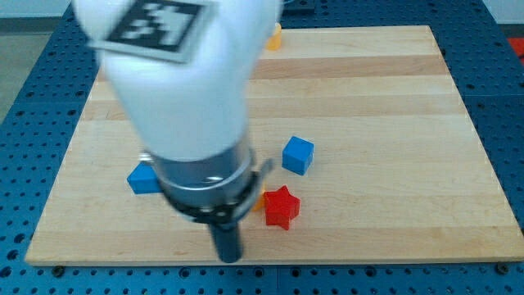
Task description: Push the red star to the bottom center of the board
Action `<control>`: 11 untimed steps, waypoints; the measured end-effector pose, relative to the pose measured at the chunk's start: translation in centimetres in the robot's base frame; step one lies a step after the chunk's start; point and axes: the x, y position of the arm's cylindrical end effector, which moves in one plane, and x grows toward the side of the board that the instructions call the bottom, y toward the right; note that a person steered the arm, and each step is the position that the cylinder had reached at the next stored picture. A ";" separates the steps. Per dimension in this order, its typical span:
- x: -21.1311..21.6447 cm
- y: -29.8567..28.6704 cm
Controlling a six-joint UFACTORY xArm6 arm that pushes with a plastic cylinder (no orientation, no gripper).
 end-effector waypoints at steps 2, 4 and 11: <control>-0.6 15.8; -6.3 18.4; -5.8 8.1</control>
